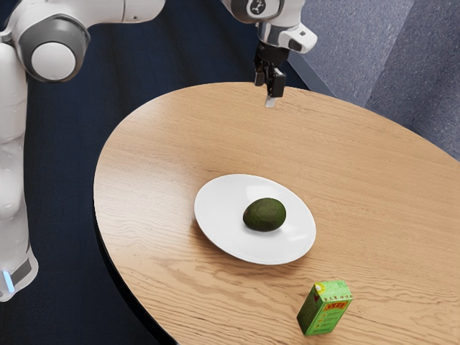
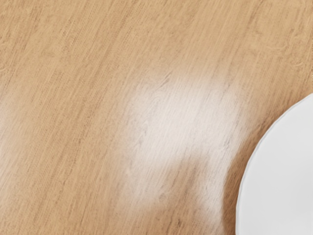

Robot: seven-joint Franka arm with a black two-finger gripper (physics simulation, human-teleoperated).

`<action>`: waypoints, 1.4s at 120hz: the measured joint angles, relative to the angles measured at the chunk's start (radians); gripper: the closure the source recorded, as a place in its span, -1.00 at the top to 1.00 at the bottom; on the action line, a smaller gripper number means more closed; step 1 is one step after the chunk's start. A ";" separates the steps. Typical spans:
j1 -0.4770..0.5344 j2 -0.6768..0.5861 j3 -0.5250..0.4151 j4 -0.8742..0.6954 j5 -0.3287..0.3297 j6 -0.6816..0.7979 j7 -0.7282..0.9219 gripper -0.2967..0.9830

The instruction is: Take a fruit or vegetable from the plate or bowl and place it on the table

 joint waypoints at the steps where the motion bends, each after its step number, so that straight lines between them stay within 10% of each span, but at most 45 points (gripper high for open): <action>1: 0.000 0.000 0.000 0.000 -0.001 0.000 0.001 0.54; 47: 0.006 -0.001 0.026 0.001 -0.038 0.000 0.030 0.54; 76: -0.008 -0.013 -0.195 -0.009 -0.017 -0.019 0.057 0.54; 114: -0.014 -0.323 -0.400 -0.521 -0.043 0.058 0.064 0.53; 168: 0.018 -0.167 -0.355 -0.529 -0.072 0.337 -0.125 0.54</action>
